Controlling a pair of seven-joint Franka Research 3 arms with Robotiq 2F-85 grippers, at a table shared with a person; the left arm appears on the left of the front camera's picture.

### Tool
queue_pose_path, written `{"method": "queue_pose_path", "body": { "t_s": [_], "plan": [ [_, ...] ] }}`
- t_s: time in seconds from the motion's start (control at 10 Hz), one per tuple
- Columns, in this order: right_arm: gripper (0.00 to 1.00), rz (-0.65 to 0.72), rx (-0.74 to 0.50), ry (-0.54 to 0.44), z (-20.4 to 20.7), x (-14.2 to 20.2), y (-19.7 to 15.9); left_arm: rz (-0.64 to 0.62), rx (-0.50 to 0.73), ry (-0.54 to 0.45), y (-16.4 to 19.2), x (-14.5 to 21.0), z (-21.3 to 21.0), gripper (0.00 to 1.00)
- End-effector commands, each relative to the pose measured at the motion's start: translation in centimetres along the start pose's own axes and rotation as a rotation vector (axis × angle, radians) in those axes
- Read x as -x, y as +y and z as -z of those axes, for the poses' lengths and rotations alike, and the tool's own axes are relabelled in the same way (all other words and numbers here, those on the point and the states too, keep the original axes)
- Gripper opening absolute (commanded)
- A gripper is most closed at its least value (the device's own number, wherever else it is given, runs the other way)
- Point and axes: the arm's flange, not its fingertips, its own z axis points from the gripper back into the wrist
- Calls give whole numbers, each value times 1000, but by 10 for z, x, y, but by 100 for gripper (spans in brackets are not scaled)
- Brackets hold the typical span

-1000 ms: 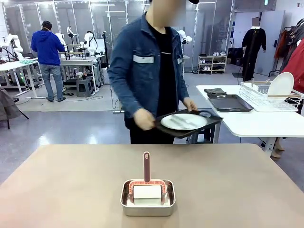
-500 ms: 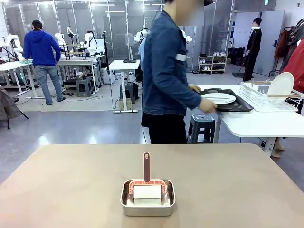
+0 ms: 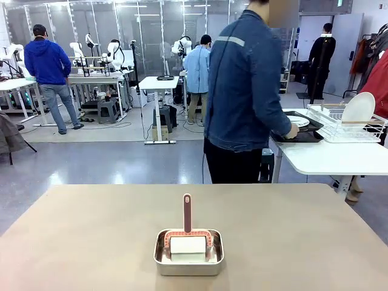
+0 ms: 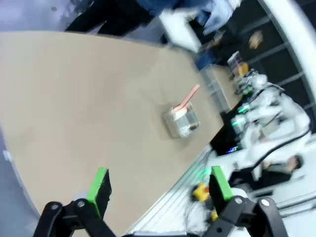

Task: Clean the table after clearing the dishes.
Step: When the right (or left) Handle tray is removed, use the right hand (or left hand) to clean the right (or left) side of the table with the Lint Roller.

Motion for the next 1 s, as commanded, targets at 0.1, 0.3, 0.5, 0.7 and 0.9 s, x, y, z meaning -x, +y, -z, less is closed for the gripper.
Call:
{"method": "queue_pose_path", "body": {
  "t_s": [0.1,0.3,0.5,0.7,0.9],
  "plan": [
    [100,-11,2,-2,-2,1,2,393,-280,279,-103,-103,77,100],
    [100,-11,2,-2,-2,1,2,672,-316,467,-178,-137,174,100],
    [100,-11,2,-2,-2,1,2,827,-292,605,-222,-136,258,100],
    [100,-11,2,-2,-2,1,2,959,-318,735,-237,-117,326,100],
    [100,-11,2,-2,-2,1,2,982,-201,811,-245,-102,359,100]
  ]
}}
